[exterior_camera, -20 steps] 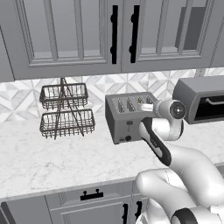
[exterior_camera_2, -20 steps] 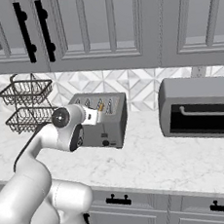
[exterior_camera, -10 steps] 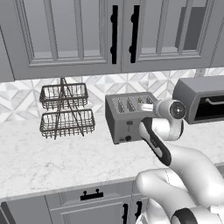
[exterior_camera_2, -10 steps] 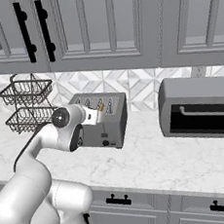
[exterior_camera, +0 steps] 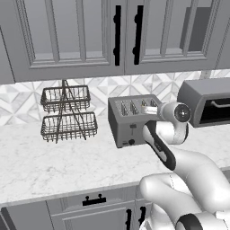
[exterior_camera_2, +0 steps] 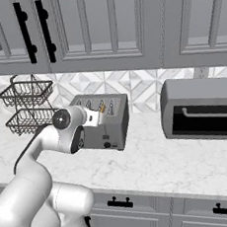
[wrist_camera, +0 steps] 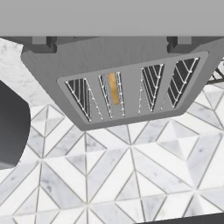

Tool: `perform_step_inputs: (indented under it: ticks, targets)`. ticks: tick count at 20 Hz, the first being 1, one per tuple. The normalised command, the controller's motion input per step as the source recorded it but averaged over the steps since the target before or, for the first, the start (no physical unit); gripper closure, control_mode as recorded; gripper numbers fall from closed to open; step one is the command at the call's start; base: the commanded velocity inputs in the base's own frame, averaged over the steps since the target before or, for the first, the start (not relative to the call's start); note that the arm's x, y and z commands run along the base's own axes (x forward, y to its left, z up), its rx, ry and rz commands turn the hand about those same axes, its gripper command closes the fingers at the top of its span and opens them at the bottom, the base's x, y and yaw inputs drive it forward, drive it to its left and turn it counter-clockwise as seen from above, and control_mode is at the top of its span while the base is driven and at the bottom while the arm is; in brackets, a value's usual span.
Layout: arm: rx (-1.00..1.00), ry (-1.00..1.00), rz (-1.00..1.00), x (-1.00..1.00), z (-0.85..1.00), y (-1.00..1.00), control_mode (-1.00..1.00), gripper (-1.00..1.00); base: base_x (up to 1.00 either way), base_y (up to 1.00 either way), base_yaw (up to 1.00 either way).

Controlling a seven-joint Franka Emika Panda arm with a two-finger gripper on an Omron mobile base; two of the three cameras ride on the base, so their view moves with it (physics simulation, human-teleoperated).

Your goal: Start the toaster. Once the lever pops up, take the bread to the plate on the dining counter.

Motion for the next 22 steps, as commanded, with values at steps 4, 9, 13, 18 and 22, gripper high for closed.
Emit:
perform_step_inputs:
  ticks: [4,9,13,18,22]
  targets:
    - [0.0,0.0,0.0,0.0,0.0,0.0,-1.0,-1.0,0.0,0.0,0.0]
    - [0.0,0.0,0.0,0.0,0.0,0.0,-1.0,-1.0,0.0,0.0,0.0]
    - [0.0,0.0,0.0,0.0,0.0,0.0,-1.0,-1.0,0.0,0.0,0.0]
    - [0.0,0.0,0.0,0.0,0.0,0.0,-1.0,-1.0,0.0,0.0,0.0]
    - [0.0,0.0,0.0,0.0,0.0,0.0,-1.0,-1.0,0.0,0.0,0.0]
